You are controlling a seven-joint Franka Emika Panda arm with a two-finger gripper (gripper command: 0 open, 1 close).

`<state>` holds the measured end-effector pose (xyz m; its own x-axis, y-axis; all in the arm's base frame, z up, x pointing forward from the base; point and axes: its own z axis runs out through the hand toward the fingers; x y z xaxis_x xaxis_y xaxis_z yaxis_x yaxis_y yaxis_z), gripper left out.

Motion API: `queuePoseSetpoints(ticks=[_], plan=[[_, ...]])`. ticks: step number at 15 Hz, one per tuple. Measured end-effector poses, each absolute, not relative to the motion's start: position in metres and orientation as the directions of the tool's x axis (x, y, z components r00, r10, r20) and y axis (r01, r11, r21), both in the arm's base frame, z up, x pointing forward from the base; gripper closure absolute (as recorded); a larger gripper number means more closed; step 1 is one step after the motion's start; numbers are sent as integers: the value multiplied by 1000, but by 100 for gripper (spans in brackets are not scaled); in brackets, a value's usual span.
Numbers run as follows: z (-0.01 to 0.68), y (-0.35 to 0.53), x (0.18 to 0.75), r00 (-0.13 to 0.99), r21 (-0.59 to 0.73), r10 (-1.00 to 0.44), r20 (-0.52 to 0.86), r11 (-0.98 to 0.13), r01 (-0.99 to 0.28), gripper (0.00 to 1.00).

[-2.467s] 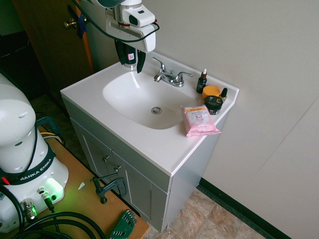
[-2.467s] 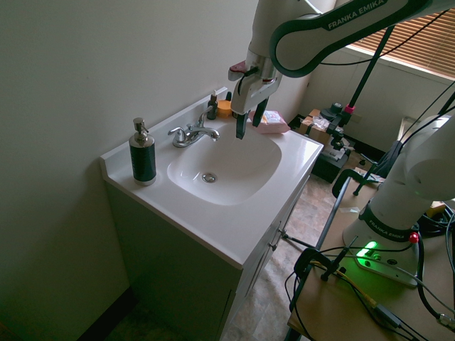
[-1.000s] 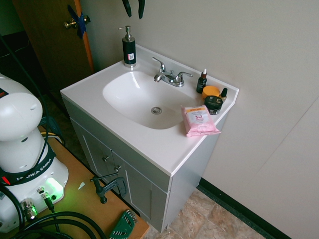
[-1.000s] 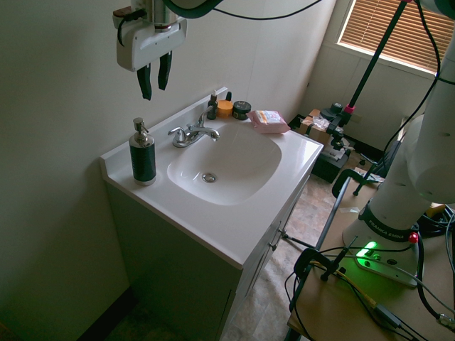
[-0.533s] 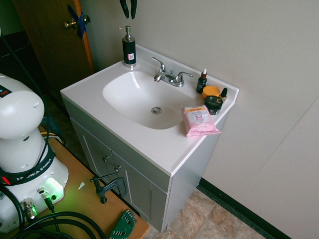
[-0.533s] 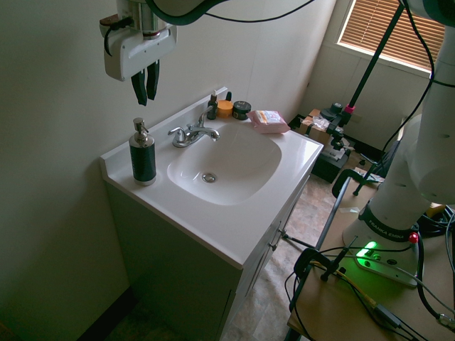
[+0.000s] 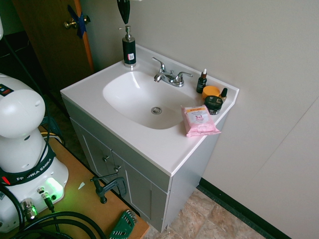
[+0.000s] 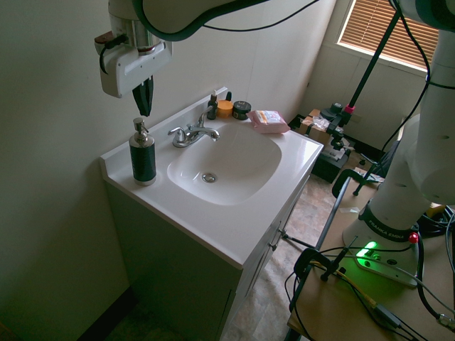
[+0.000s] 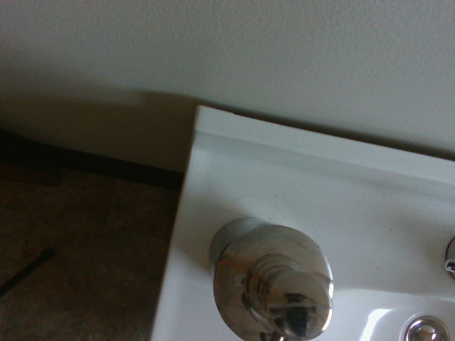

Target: Push the sanitizer

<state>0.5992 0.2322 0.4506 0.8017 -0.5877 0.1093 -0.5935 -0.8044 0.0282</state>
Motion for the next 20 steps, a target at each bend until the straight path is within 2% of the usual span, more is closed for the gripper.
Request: queuePoseSetpoints(ticks=[20], plan=[[438, 251, 607, 813, 60, -563, 149, -815, -576, 100]])
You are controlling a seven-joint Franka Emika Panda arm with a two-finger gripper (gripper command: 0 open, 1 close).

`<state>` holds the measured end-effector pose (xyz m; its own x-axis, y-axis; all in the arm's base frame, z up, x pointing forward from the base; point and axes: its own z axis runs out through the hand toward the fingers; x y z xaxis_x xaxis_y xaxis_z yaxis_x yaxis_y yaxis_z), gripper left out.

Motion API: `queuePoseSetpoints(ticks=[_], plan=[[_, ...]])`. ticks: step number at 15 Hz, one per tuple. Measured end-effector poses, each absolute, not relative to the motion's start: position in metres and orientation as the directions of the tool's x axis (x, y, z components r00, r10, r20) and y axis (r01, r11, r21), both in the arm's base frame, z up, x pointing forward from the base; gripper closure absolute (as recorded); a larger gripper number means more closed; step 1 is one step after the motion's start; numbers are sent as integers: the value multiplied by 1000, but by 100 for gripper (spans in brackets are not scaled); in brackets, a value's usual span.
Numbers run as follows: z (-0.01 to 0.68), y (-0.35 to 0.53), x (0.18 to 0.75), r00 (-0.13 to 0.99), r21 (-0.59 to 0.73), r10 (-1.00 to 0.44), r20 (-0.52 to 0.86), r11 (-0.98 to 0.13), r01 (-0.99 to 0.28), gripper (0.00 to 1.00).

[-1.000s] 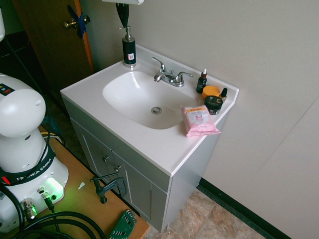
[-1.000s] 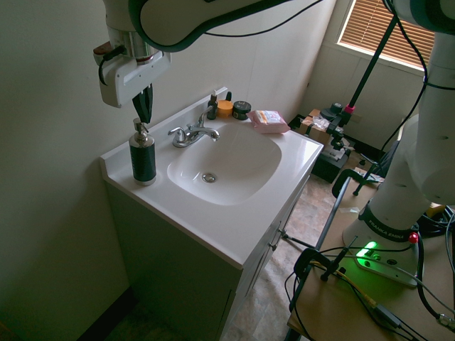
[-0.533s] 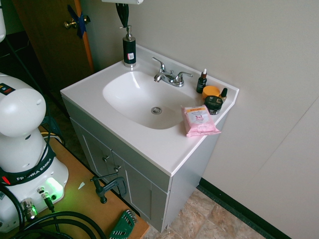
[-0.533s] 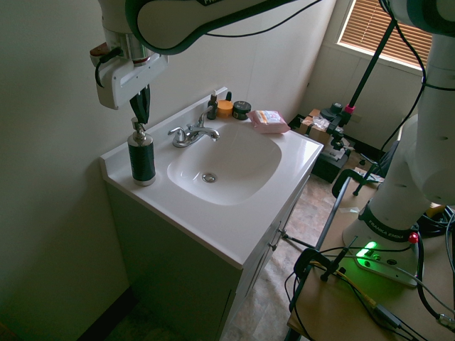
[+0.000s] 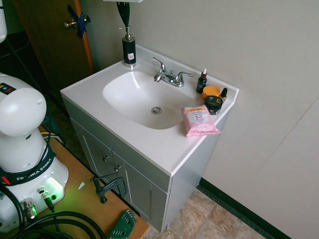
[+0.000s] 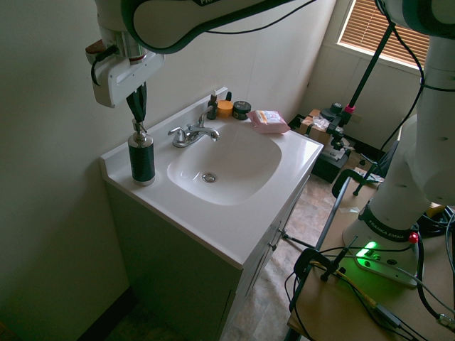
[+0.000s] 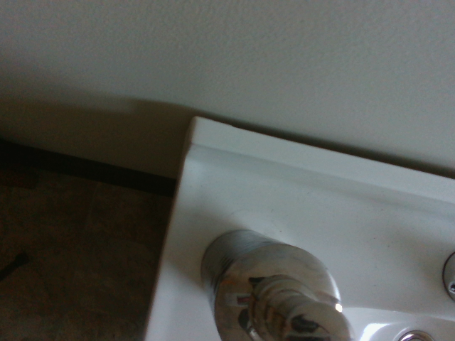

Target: Push the sanitizer

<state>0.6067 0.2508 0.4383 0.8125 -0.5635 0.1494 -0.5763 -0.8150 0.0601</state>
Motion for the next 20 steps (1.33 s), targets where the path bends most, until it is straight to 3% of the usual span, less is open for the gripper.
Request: queuePoseSetpoints(ticks=[14, 15, 20], plan=[[434, 247, 610, 797, 52, -585, 152, -801, -597, 100], [443, 241, 611, 788, 37, -596, 153, -793, -607, 0], [462, 166, 591, 735, -18, -662, 149, -745, -667, 0]])
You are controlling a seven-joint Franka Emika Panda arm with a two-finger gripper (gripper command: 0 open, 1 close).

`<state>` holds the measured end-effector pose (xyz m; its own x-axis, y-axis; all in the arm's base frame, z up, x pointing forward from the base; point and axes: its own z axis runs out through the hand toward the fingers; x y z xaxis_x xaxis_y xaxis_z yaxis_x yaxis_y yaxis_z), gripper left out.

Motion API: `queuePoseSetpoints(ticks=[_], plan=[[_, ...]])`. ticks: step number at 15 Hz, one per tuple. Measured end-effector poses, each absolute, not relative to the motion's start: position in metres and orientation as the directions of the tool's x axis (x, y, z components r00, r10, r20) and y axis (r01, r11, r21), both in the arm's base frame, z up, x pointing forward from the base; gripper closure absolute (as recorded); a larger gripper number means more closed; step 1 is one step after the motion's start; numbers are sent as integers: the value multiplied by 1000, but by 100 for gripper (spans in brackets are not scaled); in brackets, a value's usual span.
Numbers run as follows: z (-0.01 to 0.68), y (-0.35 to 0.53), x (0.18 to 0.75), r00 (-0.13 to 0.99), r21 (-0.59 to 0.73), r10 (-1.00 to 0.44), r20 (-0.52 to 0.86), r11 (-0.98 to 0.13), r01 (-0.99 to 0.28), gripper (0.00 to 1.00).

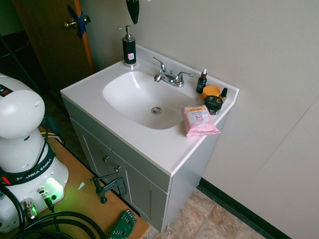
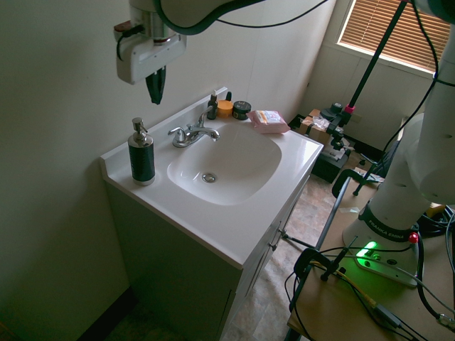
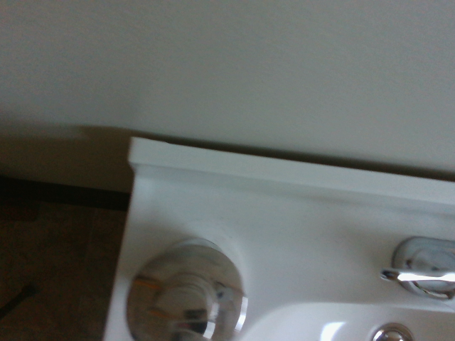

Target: Push the sanitizer

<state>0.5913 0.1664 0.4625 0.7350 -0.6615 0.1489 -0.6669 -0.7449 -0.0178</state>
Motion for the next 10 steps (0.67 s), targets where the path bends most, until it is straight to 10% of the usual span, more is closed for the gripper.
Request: queuePoseSetpoints(ticks=[10], plan=[[390, 58, 469, 686, -18, -723, 90, -689, -724, 0]])
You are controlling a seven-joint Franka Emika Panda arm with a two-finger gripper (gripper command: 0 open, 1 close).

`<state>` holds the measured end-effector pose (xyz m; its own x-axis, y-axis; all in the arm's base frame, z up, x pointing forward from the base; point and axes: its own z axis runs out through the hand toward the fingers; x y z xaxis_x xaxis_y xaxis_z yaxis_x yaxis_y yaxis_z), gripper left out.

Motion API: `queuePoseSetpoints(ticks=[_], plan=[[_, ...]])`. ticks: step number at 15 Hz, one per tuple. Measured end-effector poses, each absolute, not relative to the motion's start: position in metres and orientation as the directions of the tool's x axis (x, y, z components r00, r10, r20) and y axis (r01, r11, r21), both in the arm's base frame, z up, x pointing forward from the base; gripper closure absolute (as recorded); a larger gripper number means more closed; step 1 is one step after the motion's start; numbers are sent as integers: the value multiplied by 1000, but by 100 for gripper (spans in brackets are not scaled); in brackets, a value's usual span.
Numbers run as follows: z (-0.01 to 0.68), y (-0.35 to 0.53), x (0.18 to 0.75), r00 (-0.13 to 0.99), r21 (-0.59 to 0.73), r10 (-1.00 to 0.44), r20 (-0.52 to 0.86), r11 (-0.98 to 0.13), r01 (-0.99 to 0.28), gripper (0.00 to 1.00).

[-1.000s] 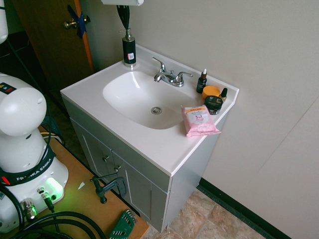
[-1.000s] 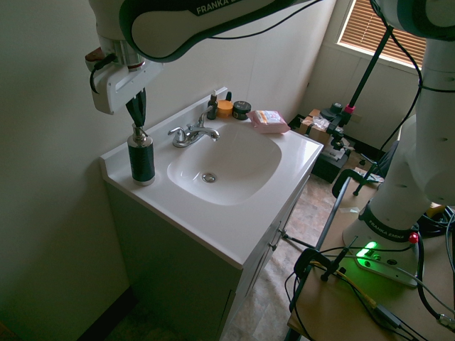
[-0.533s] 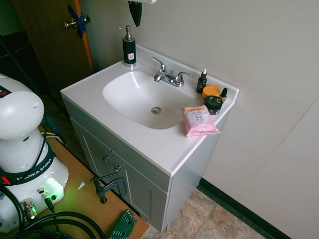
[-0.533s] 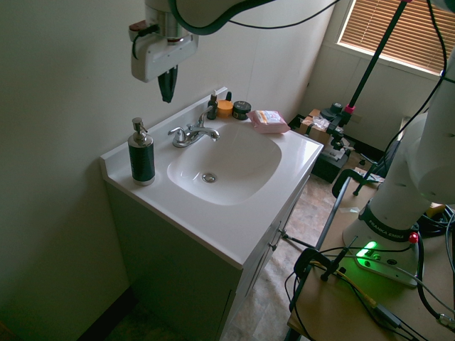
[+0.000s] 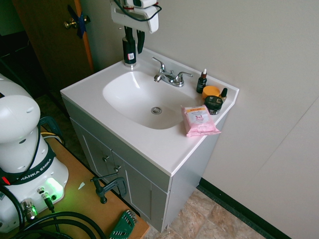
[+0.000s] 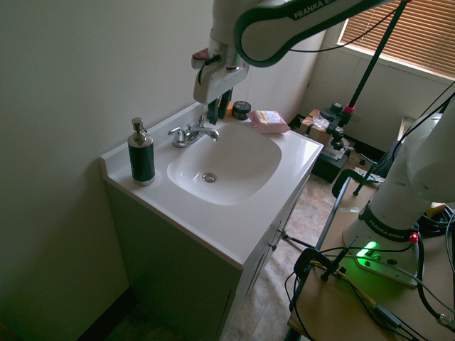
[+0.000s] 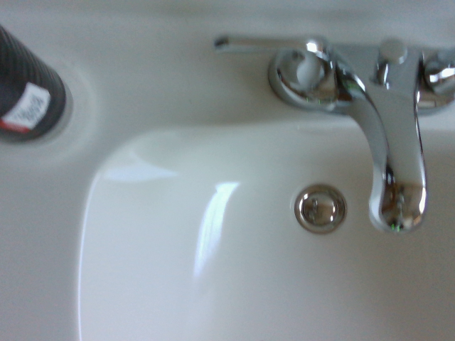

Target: Push the sanitizer

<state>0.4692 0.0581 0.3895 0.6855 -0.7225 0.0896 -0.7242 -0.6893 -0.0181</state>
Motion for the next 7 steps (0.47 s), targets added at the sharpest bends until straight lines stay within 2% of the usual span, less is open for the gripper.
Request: queuePoseSetpoints(ticks=[7], plan=[[374, 31, 441, 672, -24, -739, 54, -674, -739, 0]])
